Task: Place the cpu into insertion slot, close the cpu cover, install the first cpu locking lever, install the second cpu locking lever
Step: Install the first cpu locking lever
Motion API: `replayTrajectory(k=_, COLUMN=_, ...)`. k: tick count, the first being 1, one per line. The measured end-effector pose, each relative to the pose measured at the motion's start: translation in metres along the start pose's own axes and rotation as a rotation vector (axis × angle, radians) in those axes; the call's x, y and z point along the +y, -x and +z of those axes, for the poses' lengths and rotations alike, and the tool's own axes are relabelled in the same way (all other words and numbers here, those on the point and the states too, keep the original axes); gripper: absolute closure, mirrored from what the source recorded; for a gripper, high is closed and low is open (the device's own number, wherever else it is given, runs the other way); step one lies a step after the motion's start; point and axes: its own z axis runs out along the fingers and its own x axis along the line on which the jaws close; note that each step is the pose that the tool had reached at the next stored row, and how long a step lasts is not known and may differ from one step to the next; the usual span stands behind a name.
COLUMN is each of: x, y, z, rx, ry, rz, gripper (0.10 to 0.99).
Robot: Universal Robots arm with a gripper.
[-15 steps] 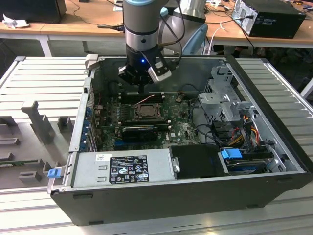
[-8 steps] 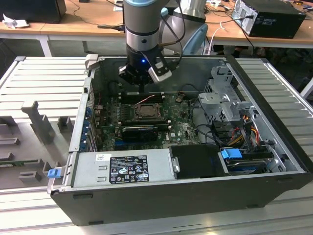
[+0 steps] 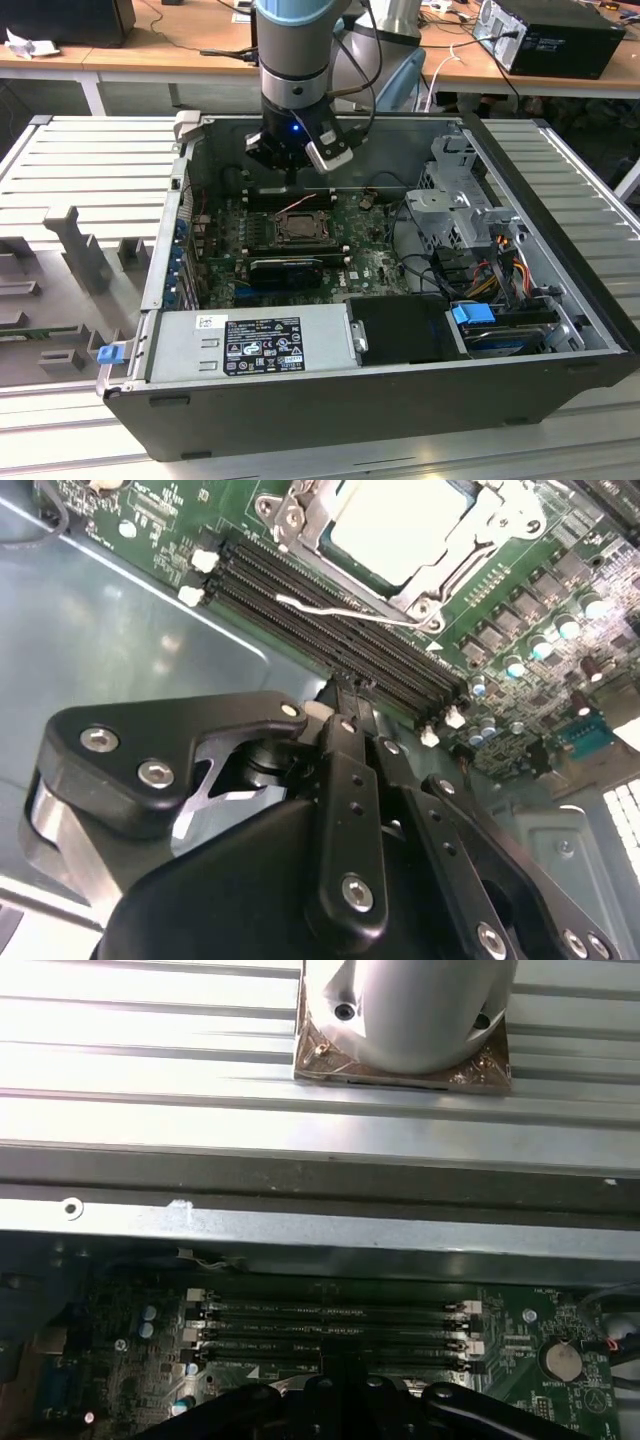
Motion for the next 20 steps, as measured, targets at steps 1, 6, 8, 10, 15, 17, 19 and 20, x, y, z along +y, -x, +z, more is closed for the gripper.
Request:
replayTrajectory(k=1, x=-0.0005, y=0.0000, z=0.0008, rx=0.0004, ry=-0.006, rz=0.000, gripper=0.980)
replayTrajectory(k=6, x=-0.0030, y=0.0003, z=0.0036, rx=0.0011, ry=-0.023, rz=-0.001, gripper=0.980)
replayTrajectory(k=8, x=-0.0041, y=0.0007, z=0.0039, rx=0.0011, ry=-0.023, rz=0.000, gripper=0.980)
replayTrajectory(k=10, x=-0.0049, y=0.0011, z=0.0040, rx=0.0009, ry=-0.023, rz=-0.001, gripper=0.980)
replayTrajectory(k=15, x=-0.0076, y=0.0018, z=0.0056, rx=0.0011, ry=-0.023, rz=-0.001, gripper=0.980)
replayTrajectory(k=17, x=-0.0091, y=0.0069, z=0.0094, rx=0.0019, ry=-0.025, rz=-0.003, gripper=0.980)
replayTrajectory(k=19, x=-0.0106, y=0.0101, z=0.0138, rx=0.0030, ry=-0.028, rz=-0.007, gripper=0.980)
replayTrajectory(k=20, x=-0.0108, y=0.0105, z=0.0147, rx=0.0034, ry=-0.032, rz=-0.007, gripper=0.980)
